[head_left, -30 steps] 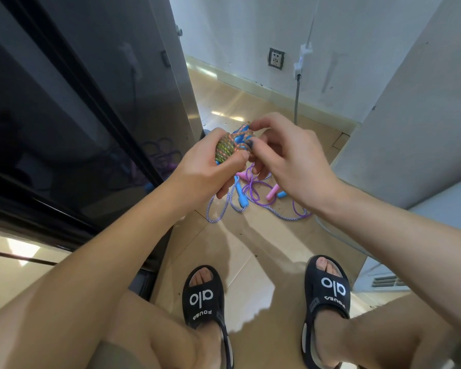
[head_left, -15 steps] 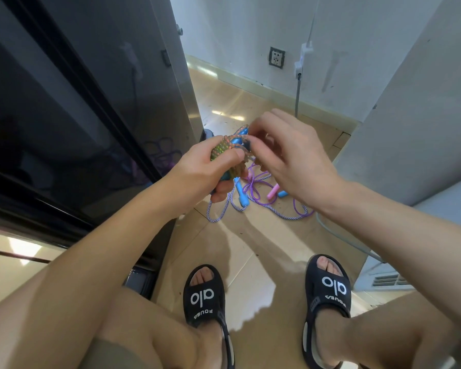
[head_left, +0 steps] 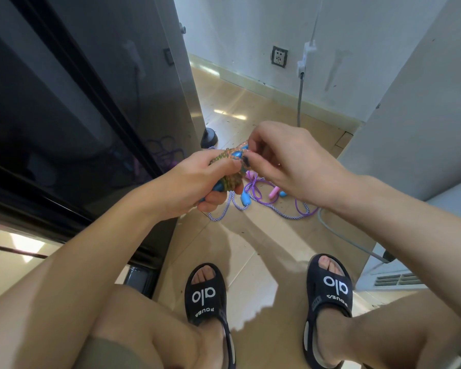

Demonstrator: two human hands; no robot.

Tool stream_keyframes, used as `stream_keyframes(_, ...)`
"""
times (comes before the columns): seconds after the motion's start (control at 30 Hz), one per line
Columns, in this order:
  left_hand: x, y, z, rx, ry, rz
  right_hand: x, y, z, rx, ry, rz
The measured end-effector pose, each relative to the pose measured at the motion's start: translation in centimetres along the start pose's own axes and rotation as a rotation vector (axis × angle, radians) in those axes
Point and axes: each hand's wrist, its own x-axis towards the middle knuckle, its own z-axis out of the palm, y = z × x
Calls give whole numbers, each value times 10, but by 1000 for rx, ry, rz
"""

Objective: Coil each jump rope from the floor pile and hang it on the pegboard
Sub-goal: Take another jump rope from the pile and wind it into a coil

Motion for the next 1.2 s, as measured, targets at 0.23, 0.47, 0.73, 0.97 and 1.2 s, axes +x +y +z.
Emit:
stream_keyframes(0.23,4,-2,-2,44,3,40,-4,-11,13,-81,156,52)
stream_keyframes(0.47,3,-3,-2,129,44,39,-3,-19,11,107,197,221)
stream_keyframes(0.73,3,3,0,-28,13,1,7,-26,5,599,197,502)
stream_keyframes(0.97,10,1,-2,13,24,47,13,-27,8,942,348,656)
stream_keyframes(1.2,12,-4,-3,356,49,-35,19,-28,-1,851,227,509)
